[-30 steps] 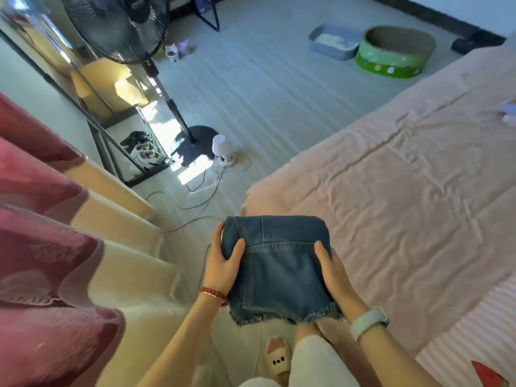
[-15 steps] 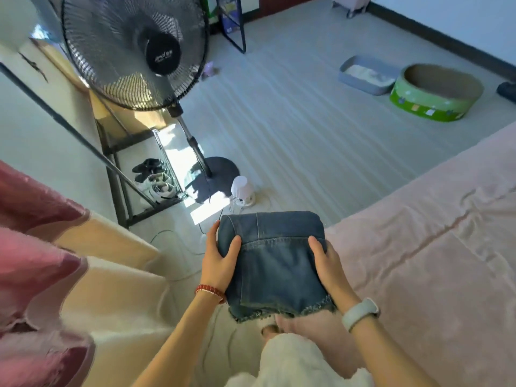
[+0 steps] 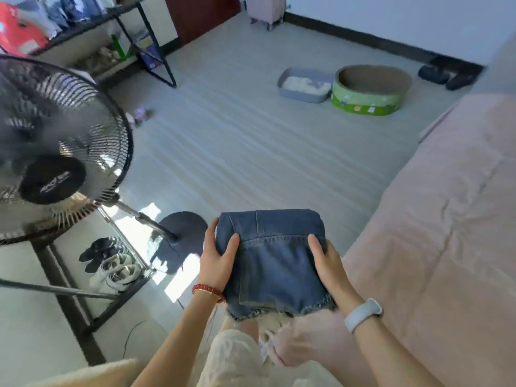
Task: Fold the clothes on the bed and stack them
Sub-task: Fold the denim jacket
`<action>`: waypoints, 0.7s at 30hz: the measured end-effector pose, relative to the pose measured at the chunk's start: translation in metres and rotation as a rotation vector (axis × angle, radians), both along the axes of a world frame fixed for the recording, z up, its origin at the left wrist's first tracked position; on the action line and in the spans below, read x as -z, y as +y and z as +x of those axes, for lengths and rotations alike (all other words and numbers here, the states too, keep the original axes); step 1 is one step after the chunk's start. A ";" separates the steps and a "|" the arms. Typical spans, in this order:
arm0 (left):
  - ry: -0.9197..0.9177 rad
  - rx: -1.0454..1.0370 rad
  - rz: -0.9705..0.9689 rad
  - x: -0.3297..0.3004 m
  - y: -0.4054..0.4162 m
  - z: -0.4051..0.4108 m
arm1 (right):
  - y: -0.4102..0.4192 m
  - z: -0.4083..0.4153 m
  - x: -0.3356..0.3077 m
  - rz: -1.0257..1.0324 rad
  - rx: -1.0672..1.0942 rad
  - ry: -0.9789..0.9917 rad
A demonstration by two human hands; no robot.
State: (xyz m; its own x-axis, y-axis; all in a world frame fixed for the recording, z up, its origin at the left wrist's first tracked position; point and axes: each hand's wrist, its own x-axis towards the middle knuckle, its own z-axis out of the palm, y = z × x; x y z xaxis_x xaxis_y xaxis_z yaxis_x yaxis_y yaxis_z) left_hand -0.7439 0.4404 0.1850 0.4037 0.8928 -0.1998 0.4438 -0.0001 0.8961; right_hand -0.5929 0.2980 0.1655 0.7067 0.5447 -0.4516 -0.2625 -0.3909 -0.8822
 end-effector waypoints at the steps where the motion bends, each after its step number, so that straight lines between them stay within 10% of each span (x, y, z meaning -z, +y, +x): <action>1: 0.007 0.034 -0.001 0.003 0.016 0.020 | 0.010 0.014 0.002 -0.002 0.037 -0.009; 12: -0.043 0.514 -0.005 -0.004 0.169 0.272 | 0.117 0.184 0.007 0.023 0.508 0.034; 21: -0.036 0.891 -0.042 -0.013 0.140 0.454 | 0.076 0.288 -0.009 0.087 0.878 0.046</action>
State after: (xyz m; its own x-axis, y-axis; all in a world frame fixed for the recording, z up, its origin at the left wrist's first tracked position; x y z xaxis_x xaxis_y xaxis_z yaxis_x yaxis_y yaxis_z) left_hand -0.2895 0.5807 0.1975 0.9511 0.2365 -0.1985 0.2656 -0.2987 0.9167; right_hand -0.3050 0.3741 0.1749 0.8682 -0.1530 -0.4720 -0.4724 0.0363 -0.8806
